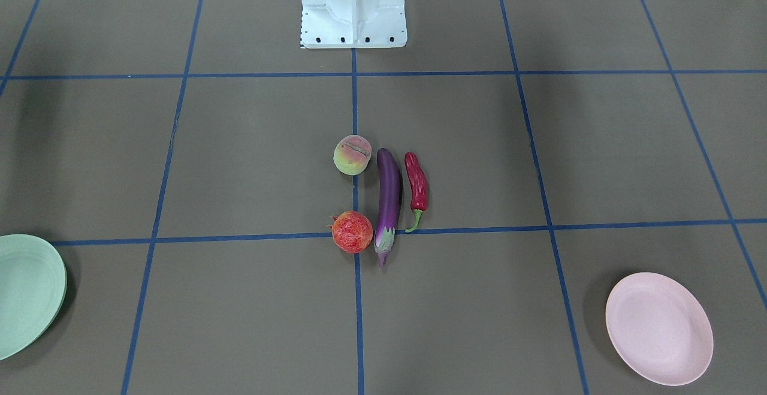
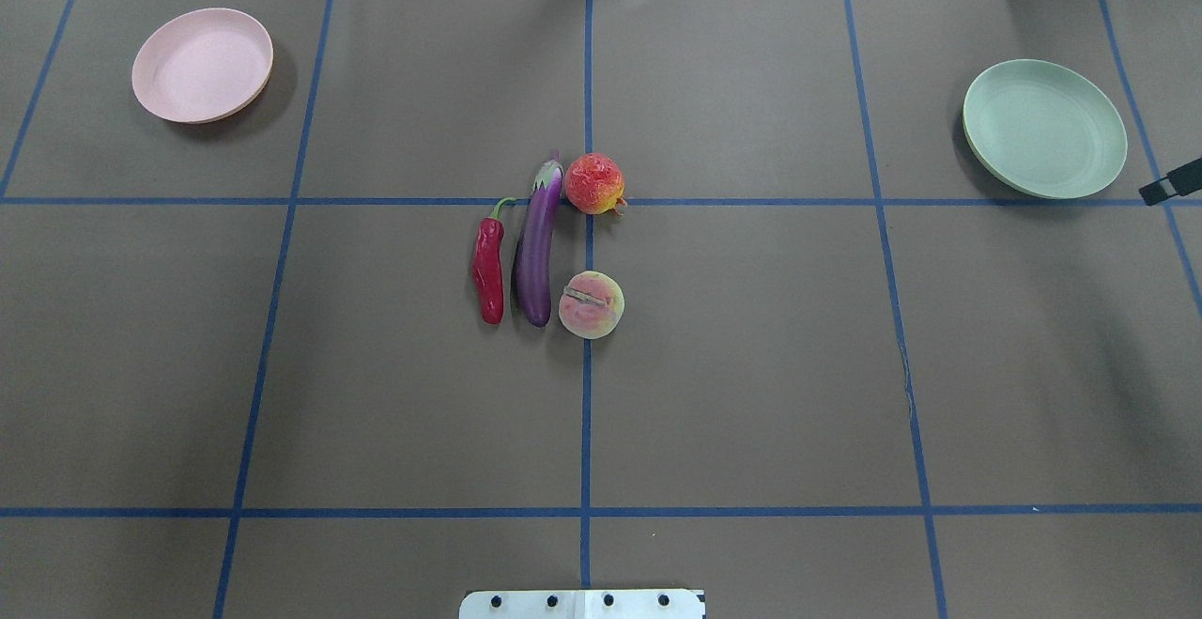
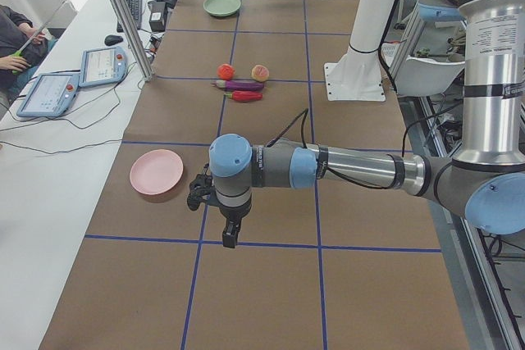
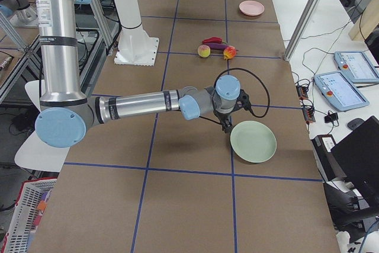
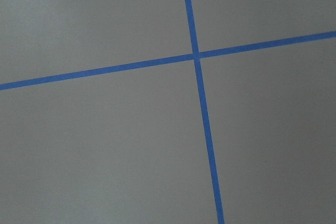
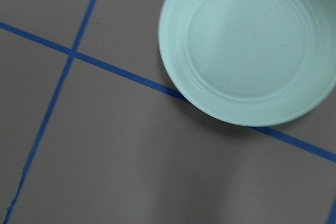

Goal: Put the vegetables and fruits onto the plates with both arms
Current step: 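Move the right gripper over the red pomegranate and lower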

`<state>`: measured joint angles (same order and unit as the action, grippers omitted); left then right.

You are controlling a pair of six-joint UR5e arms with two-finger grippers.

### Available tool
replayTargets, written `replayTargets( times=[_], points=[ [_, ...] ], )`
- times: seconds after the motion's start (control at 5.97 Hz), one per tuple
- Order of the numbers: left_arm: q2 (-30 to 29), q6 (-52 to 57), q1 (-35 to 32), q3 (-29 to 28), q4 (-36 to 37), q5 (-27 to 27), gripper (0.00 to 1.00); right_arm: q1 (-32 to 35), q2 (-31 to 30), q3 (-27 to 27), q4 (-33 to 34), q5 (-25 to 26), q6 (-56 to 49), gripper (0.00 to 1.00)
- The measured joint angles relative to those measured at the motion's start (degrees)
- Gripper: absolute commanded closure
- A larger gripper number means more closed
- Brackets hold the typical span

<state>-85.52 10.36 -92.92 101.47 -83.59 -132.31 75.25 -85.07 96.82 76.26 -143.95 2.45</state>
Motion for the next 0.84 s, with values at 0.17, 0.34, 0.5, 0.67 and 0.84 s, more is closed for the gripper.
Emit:
replayTargets(
  times=[0.17,0.34,0.5,0.67,0.84],
  points=[
    [0.0,0.0,0.1,0.0,0.0,0.0,0.0,-3.1,4.9,-0.2,-0.1,0.8,2.3,0.0],
    [0.0,0.0,0.2,0.0,0.0,-0.2,0.0,-7.2,9.6,-0.3,-0.1,4.1,7.2,0.0],
    [0.0,0.0,0.2,0.0,0.0,-0.6,0.0,-12.8,14.2,-0.4,0.0,10.0,14.4,0.0],
    [0.0,0.0,0.3,0.1,0.0,-0.8,0.0,-18.8,18.9,-1.1,0.3,16.4,21.8,0.0],
    [0.0,0.0,0.4,0.0,0.0,-0.9,0.0,-24.3,24.5,-3.8,0.5,22.5,28.7,0.0]
  ],
)
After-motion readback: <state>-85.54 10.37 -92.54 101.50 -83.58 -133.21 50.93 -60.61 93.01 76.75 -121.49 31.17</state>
